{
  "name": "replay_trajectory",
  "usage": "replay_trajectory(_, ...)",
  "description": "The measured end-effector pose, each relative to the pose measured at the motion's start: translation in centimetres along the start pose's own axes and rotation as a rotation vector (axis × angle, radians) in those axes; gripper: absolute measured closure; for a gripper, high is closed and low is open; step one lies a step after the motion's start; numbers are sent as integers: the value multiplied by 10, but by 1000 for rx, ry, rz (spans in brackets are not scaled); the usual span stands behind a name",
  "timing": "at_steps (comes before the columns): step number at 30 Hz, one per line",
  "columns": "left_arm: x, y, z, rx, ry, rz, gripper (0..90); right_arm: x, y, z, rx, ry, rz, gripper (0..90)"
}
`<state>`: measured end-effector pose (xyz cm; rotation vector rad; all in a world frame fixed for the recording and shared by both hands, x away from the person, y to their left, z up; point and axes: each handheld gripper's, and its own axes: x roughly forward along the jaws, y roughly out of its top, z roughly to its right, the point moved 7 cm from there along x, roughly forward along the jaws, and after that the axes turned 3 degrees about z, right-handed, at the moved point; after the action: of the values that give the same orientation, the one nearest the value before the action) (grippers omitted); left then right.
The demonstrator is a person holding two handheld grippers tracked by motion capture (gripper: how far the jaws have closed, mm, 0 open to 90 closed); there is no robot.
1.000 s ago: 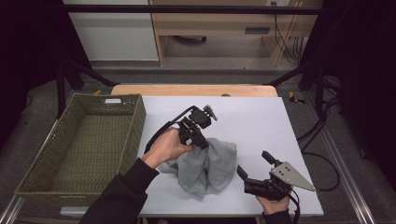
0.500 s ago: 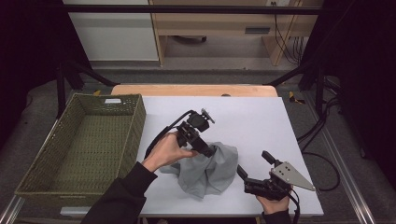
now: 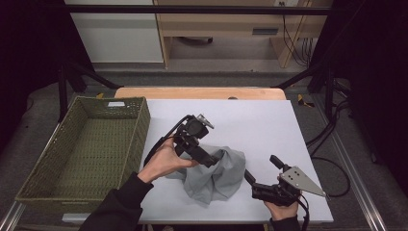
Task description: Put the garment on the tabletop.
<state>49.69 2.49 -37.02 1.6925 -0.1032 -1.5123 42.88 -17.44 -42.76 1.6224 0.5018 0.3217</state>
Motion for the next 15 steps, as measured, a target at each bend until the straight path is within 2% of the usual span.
replay_trajectory(3, -6, -3, -2, -1, 8, 72, 0, 0, 0, 0, -8, 0, -4, 4)
replay_trajectory(10, -18, -12, -3, -55, 6, 273, 0, 1, -1, 1, 1, 1, -7, 4)
replay_trajectory(12, -20, -16, -4, -64, 3, 308, 0, 1, -1, 0, 3, 4, -5, 4)
replay_trajectory(15, -23, -22, -4, -68, 22, 378, 0, 1, -1, 0, 4, 6, -7, 4)
